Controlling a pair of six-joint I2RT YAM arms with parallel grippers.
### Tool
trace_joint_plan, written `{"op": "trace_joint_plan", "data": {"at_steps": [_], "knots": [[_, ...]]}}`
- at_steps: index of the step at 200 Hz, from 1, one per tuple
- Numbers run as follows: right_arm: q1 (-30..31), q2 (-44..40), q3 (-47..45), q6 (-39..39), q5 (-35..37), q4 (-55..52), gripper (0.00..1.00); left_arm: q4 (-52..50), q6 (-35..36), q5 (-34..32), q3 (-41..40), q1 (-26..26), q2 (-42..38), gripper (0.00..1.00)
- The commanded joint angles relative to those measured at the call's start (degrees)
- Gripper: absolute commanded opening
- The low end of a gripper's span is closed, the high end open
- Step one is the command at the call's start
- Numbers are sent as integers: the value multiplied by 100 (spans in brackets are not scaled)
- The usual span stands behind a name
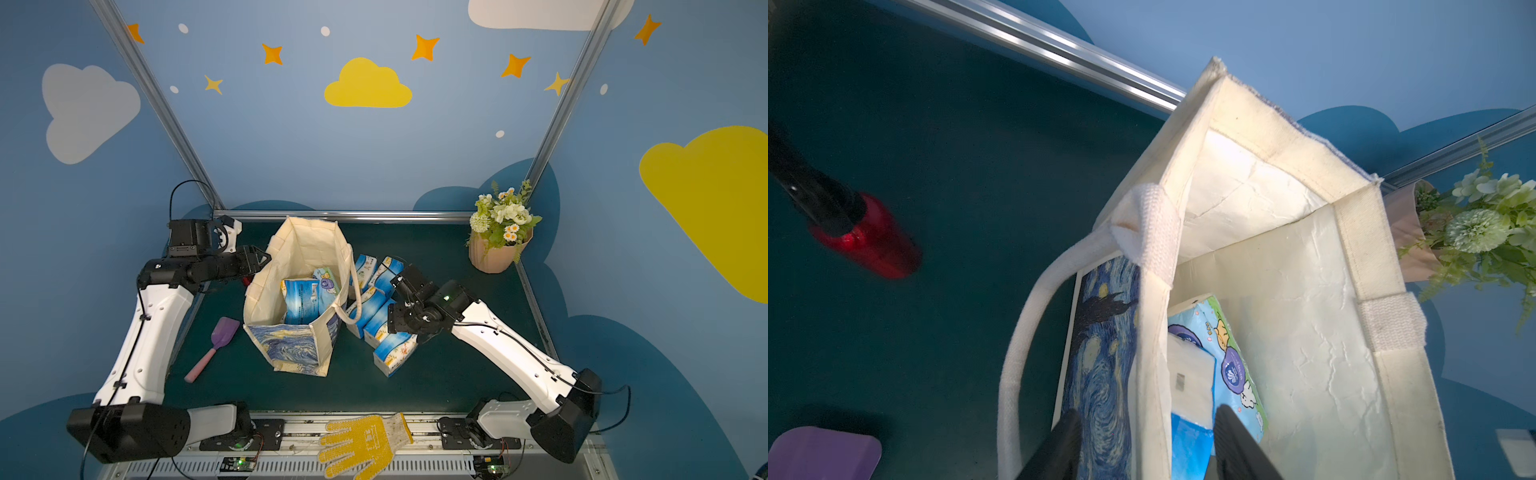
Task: Put tissues into the canvas bag
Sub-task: Move the pack of facial tissues to the center of the board.
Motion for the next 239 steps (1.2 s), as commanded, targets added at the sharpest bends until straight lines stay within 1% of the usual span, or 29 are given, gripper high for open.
{"op": "trace_joint_plan", "data": {"at_steps": [1,33,47,79,97,119,142,205,239], "knots": [[92,-80,-250,570,-196,-72,78,75,59,37,-31,2,-18,4],[136,118,-780,901,-573,322,79,99,50,102,-31,1,27,4],[162,144,-1018,1078,-613,603,80,115,51,110,-39,-1,27,4],[163,119,-1367,1440,-372,1170,80,132,81,116,-31,2,50,4],[163,174,-1443,1611,-212,1265,82,143,77,139,-1,2,83,4],[163,238,-1591,1811,-176,1480,84,152,94,169,13,2,111,4],[154,363,-1694,1870,-156,1618,84,161,103,165,-2,-1,137,4],[127,948,-1612,1741,-320,1936,85,152,180,118,13,11,165,4],[95,1195,-1587,1689,-353,1922,85,143,208,81,48,14,212,4]]}}
